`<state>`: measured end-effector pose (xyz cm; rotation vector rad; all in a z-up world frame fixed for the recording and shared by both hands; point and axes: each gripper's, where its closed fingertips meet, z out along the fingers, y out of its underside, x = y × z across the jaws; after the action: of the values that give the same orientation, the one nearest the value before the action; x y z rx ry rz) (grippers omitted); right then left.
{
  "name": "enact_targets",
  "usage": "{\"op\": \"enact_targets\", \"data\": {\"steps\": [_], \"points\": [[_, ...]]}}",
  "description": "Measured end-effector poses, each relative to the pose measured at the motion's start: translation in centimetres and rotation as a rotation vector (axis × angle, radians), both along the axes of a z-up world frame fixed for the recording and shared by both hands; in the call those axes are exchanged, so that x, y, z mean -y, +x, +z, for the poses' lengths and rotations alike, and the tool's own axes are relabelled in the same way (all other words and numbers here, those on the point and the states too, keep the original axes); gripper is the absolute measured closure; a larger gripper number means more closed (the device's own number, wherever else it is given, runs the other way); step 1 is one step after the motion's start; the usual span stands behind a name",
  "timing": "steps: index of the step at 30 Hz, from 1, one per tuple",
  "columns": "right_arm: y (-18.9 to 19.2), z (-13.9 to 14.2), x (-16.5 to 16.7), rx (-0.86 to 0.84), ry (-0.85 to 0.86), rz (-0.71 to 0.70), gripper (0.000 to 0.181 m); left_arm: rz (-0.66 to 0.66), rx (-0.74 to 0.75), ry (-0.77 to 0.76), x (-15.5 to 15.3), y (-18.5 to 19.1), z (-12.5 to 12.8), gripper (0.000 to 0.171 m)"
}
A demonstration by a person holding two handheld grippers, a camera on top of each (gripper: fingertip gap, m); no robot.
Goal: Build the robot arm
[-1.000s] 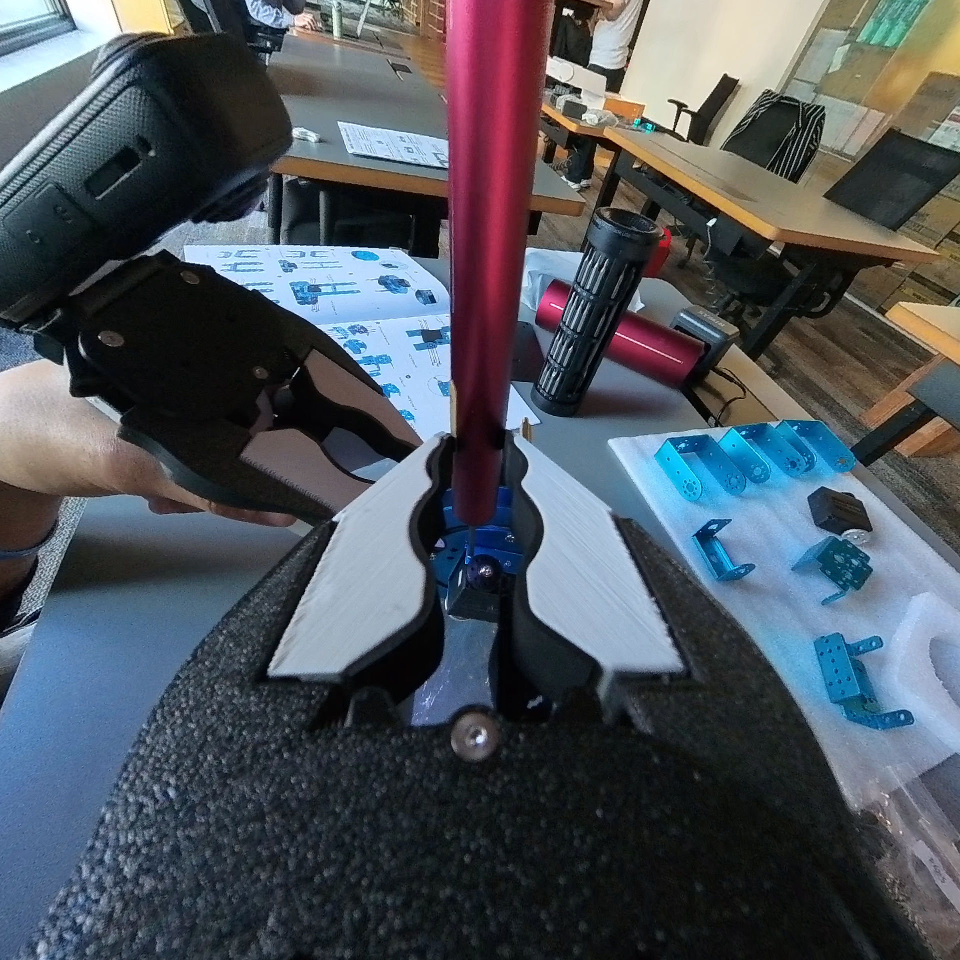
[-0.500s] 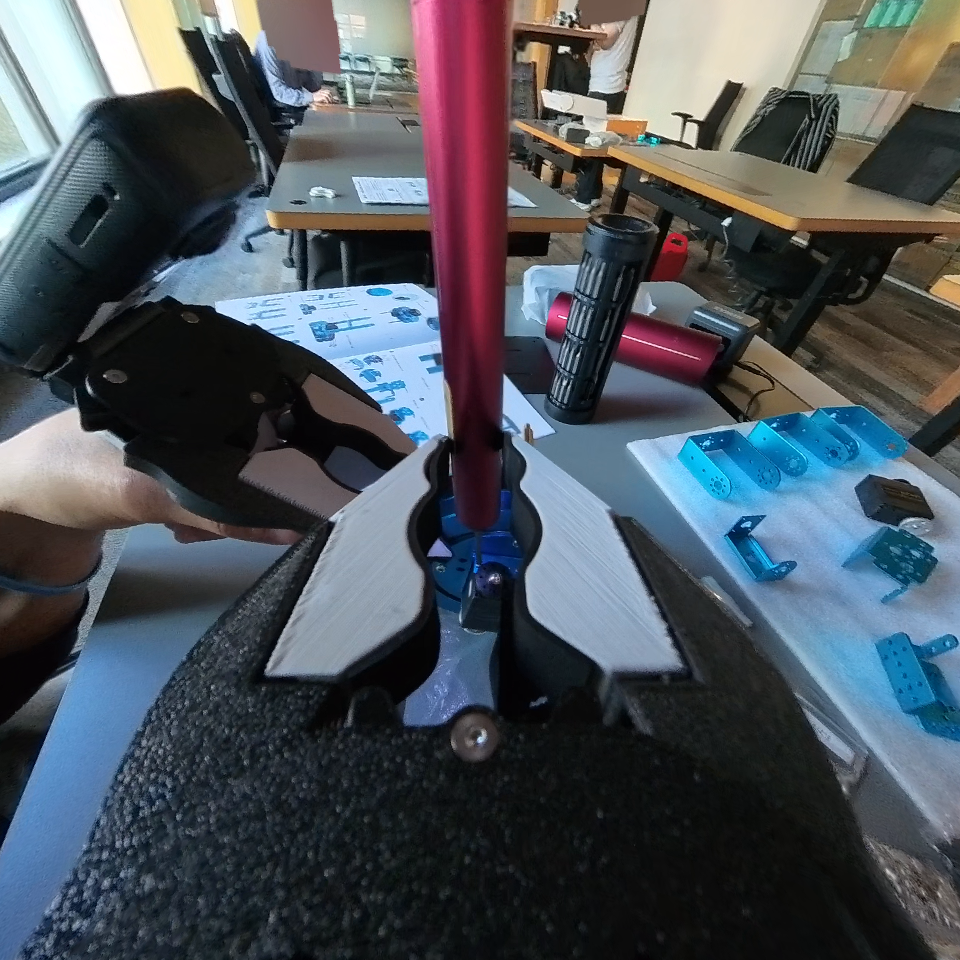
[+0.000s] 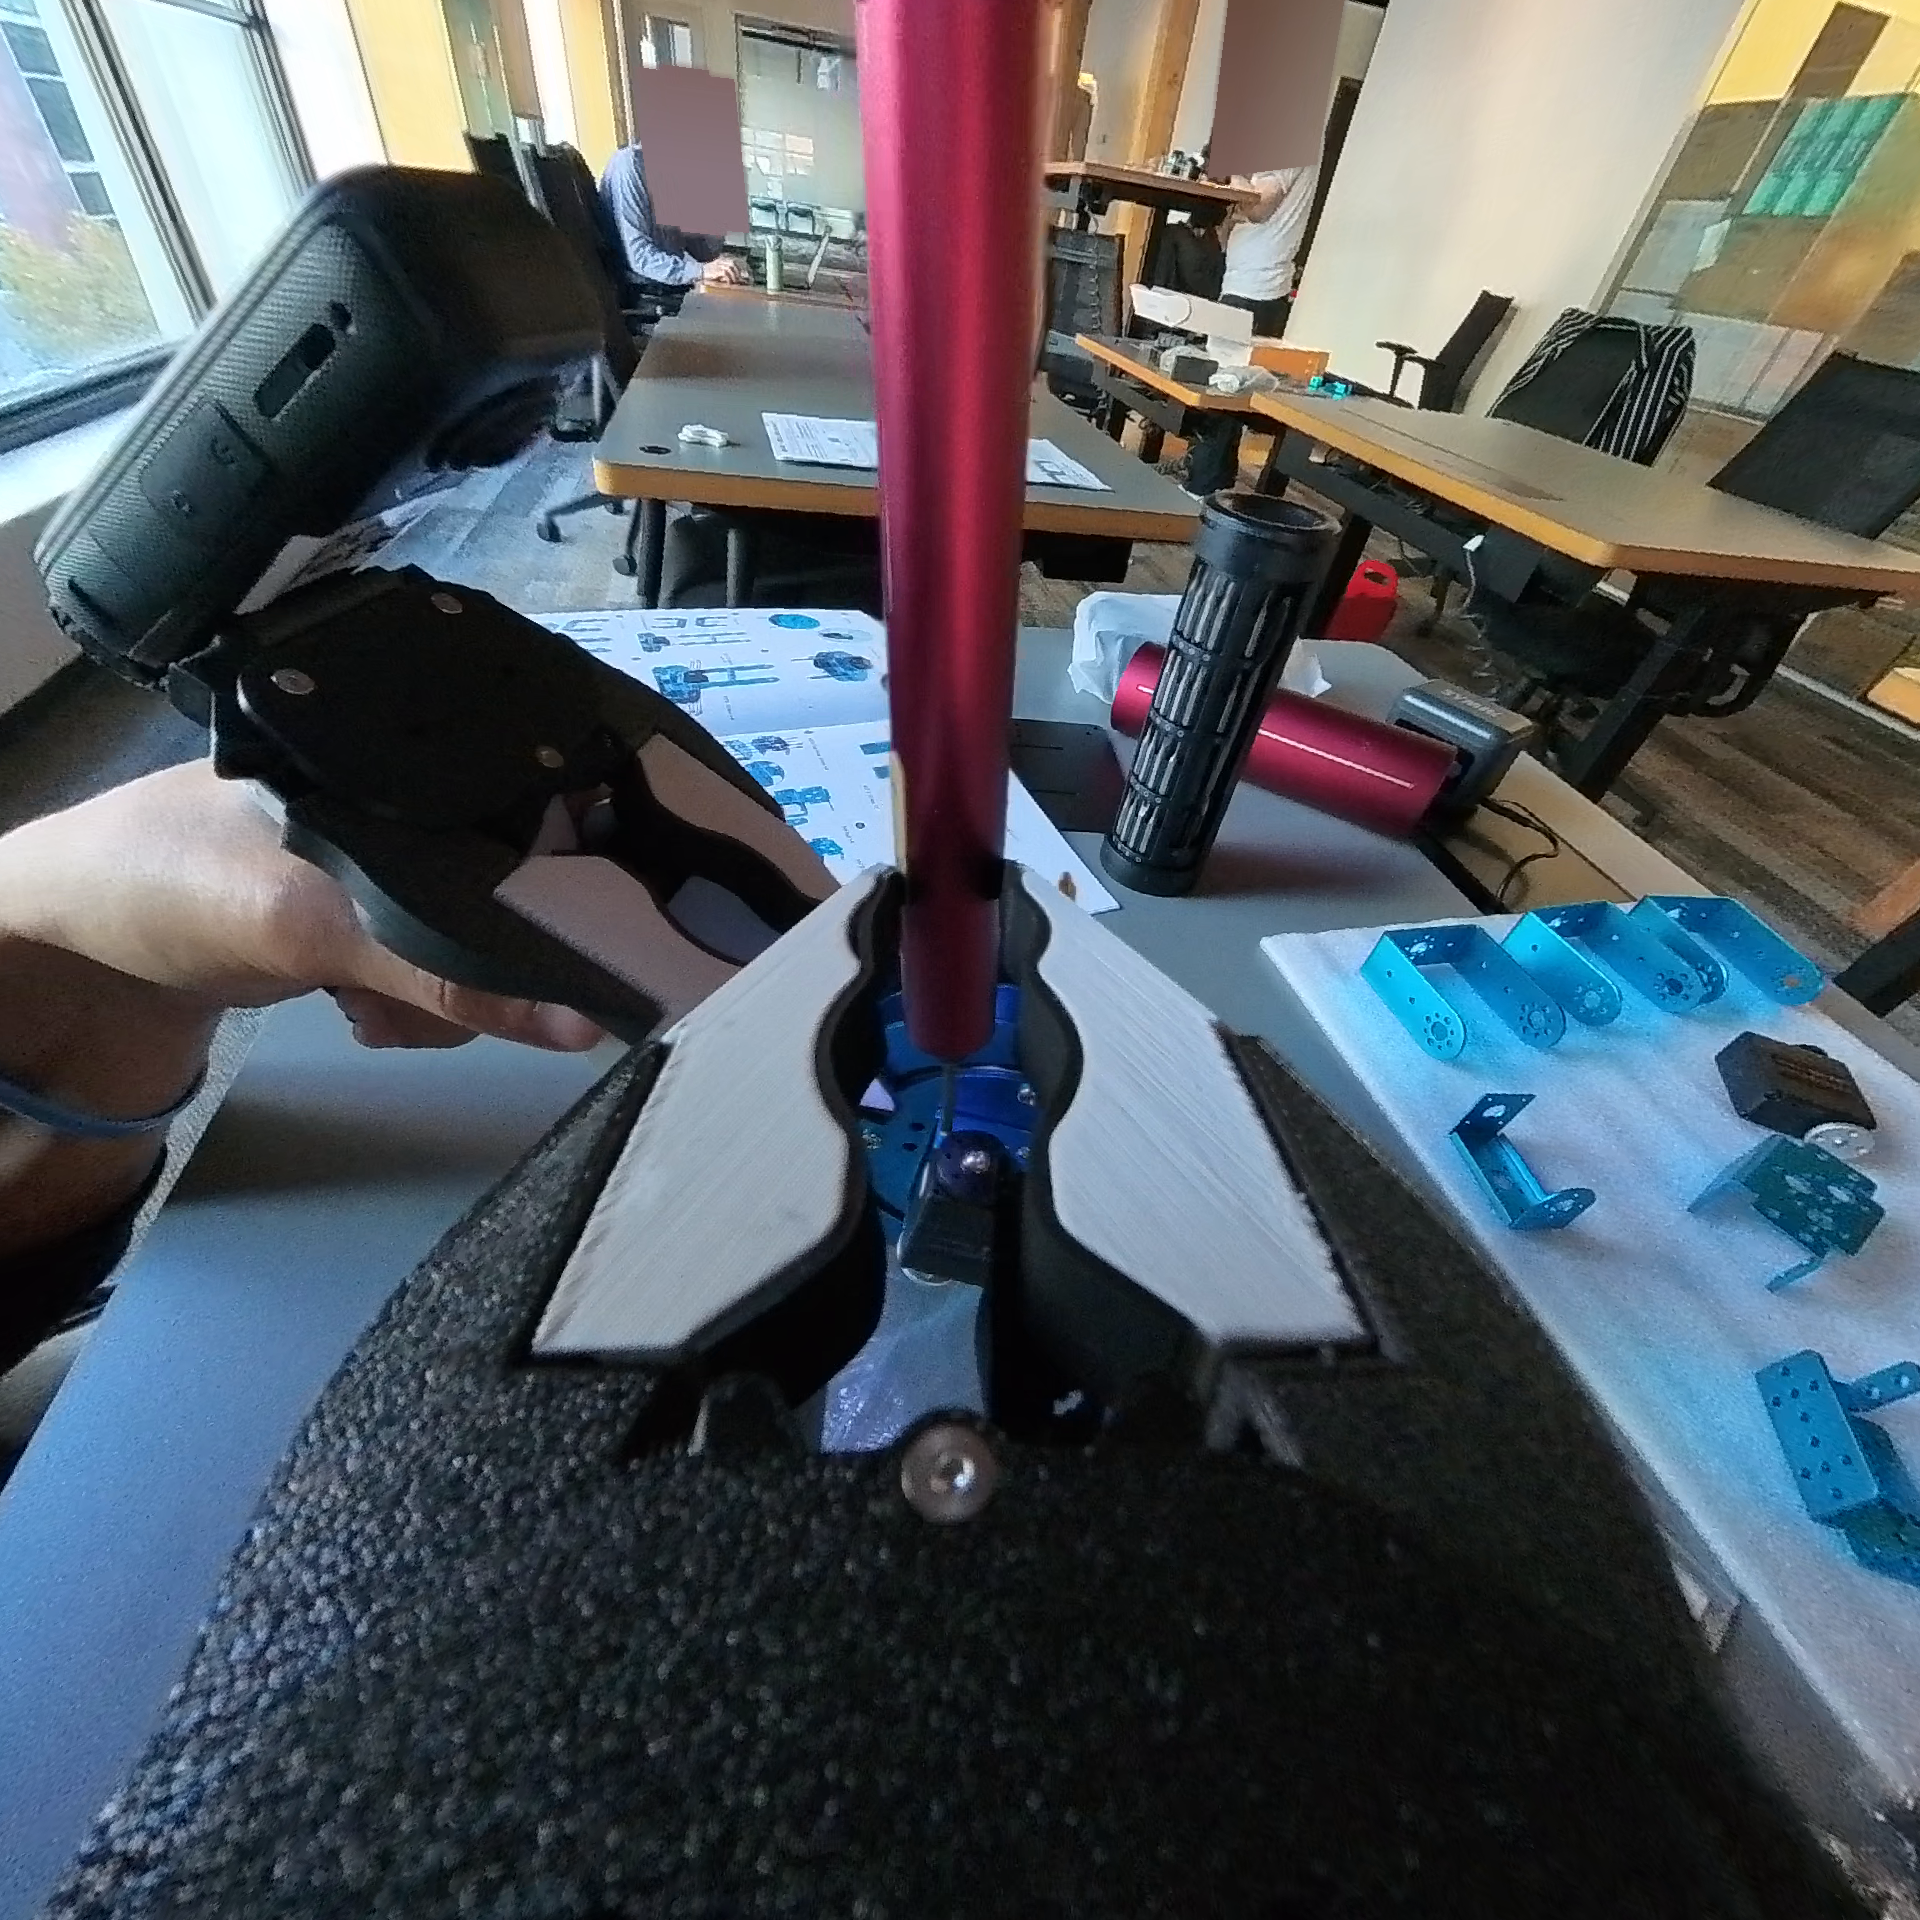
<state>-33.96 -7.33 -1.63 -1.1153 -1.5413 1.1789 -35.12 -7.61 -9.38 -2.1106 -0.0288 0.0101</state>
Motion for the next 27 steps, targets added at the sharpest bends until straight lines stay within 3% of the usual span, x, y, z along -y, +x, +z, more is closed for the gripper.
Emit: {"op": "enact_targets", "data": {"steps": [18,22,23,25,27], "points": [[0.0,0.0,-0.2,-0.046,-0.052,0.046,0.164,-0.012,-0.003,0.003,0.0,0.1,0.0,0.14],[0.0,0.0,-0.6,-0.048,-0.096,0.075,0.164,-0.064,-0.019,0.007,0.1,0.3,-0.1,0.139],[0.0,0.0,-0.7,-0.05,-0.097,0.076,0.164,-0.074,-0.003,0.008,0.2,0.3,-0.1,0.138],[0.0,0.1,-0.9,-0.052,-0.092,0.07,0.164,-0.067,0.05,0.047,0.6,-0.5,1.0,0.109],[0.0,0.1,-0.8,-0.051,-0.071,0.07,0.163,-0.072,0.079,0.133,1.3,-1.4,3.3,0.107]]}}
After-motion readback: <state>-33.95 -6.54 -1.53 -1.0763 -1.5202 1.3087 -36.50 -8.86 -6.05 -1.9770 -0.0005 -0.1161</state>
